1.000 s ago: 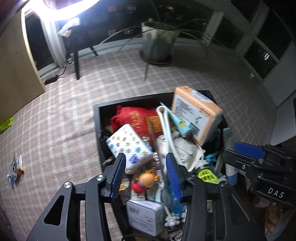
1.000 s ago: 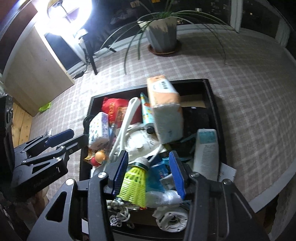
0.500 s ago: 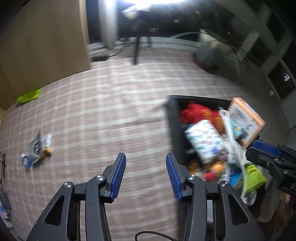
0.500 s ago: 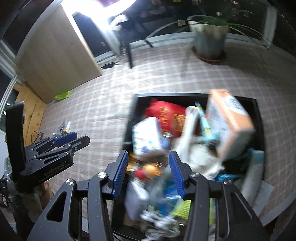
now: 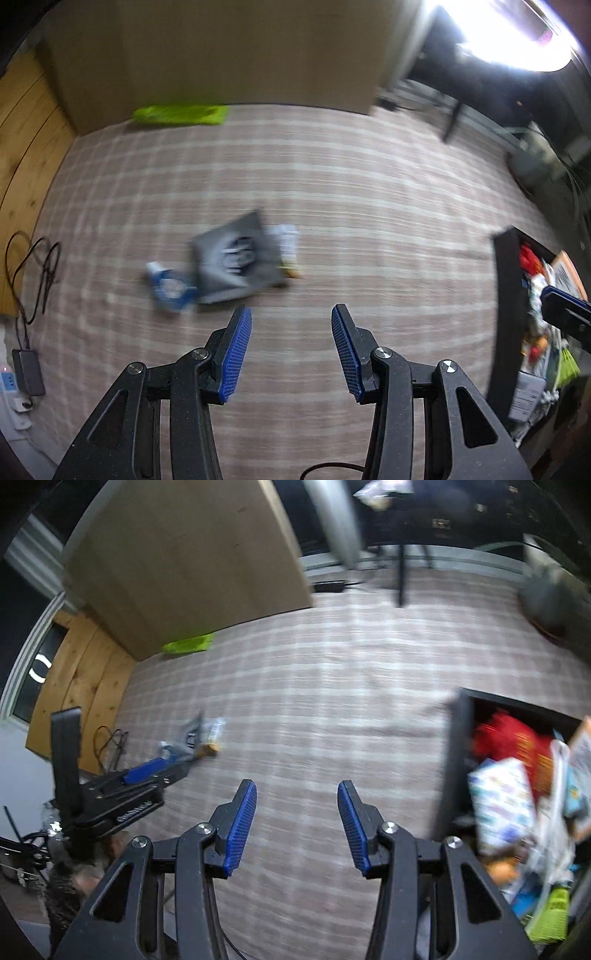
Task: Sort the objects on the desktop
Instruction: 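Move both open grippers back toward the remaining items on the rug, then grasp the blue eye-drop bottle with the left gripper while the right gripper grasps the grey 'Ta' packet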
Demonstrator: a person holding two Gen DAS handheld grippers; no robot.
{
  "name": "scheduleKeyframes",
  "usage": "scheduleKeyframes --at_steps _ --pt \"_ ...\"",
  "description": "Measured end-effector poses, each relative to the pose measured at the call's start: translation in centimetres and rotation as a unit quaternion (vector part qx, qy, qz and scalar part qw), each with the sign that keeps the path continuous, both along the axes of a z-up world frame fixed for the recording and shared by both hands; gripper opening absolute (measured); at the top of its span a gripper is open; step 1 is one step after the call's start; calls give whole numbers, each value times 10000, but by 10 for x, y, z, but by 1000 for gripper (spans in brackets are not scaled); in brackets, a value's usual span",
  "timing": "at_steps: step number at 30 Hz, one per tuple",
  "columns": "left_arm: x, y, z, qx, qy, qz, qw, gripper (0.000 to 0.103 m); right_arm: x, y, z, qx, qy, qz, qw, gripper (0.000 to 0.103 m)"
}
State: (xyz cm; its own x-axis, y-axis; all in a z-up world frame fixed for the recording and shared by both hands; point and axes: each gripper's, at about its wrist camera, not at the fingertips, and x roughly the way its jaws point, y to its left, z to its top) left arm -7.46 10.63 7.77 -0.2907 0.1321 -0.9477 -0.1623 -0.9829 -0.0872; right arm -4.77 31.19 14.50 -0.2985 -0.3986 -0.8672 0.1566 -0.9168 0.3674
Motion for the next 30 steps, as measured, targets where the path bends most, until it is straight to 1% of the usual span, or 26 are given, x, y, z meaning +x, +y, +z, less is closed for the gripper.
scheduleKeyframes --at_steps 2,6,9,11,14,19,24,27,28,30 --pt "-9 -20 -7 -1 -53 205 9998 43 -11 -26 -1 -89 -36 170 9998 45" --pt "-27 -55 -24 7 -202 561 9982 42 -34 -79 -11 -69 -121 516 9986 43" --pt "-37 -70 -38 30 -332 716 9969 42 -50 -114 -26 -17 -273 758 9967 40" --pt "-41 -76 -46 93 -421 796 9959 42 -62 -134 -42 2 -456 834 9955 39" --pt "-47 -78 -53 135 -491 823 9953 42 -74 -153 -62 -2 -685 873 9938 38" --pt "-53 -77 -63 153 -549 846 9948 42 -83 -175 -81 21 -889 914 9918 37" --pt "-55 -75 -71 -16 -548 807 9952 42 -93 -189 -92 76 -978 907 9910 37" --pt "-52 -75 -72 -143 -494 745 9959 41 -95 -198 -94 126 -999 996 9899 37" --pt "-51 -76 -73 -183 -485 743 9959 40 -95 -200 -94 157 -1000 1021 9896 37" --pt "-49 -79 -73 -219 -454 750 9959 33 -95 -207 -96 211 -1002 1065 9890 37"
